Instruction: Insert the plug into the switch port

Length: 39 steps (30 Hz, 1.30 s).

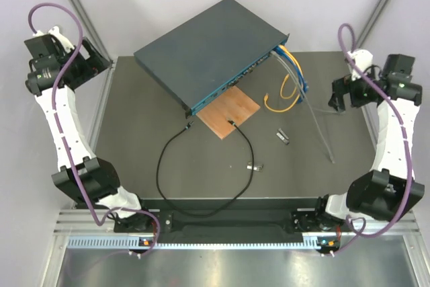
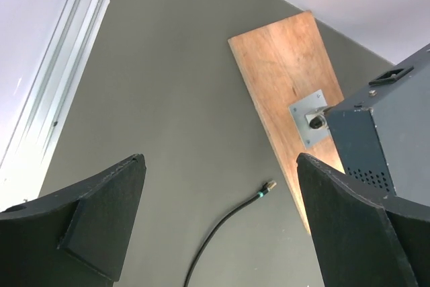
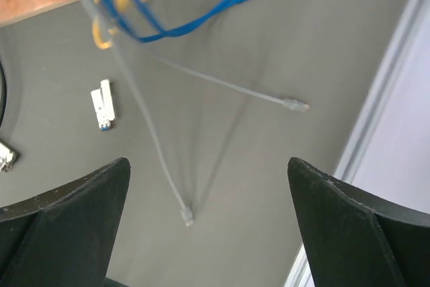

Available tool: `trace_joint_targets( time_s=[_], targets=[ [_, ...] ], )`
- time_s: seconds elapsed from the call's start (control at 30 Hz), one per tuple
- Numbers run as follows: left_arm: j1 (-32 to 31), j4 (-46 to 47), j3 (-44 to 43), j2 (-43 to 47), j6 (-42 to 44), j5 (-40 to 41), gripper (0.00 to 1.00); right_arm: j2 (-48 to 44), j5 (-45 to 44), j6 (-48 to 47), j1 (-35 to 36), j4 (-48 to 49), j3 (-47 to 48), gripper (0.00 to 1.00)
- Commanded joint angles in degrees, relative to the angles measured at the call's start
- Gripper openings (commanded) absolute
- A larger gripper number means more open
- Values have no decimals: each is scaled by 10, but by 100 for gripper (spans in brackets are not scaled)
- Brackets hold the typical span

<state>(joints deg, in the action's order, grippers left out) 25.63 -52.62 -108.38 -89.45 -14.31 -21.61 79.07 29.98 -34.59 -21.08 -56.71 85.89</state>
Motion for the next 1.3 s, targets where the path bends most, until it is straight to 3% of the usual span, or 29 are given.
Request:
trace_joint_targets(
  time_s=[0.0,0.17,0.37,0.63,0.9,1.27],
  targets=[
    [-1,69,26,52,-20,-7,99,-34,-11,-38,60,-3,-42,98],
    [-1,168,105,120,-49,-56,99,-66,-52,-5,165,43,-169,83],
    [-5,216,150,158,-49,-84,97,-58,-146,66,308,177,-281,66],
    [-8,231,161,163,-54,-99,95,88,-211,136,362,269,-265,39],
    [-8,235,164,154,-64,-94,95,180,-223,158,362,302,-234,37],
    [-9,247,169,145,-79,-102,95,179,-215,160,354,288,-202,37]
  ],
)
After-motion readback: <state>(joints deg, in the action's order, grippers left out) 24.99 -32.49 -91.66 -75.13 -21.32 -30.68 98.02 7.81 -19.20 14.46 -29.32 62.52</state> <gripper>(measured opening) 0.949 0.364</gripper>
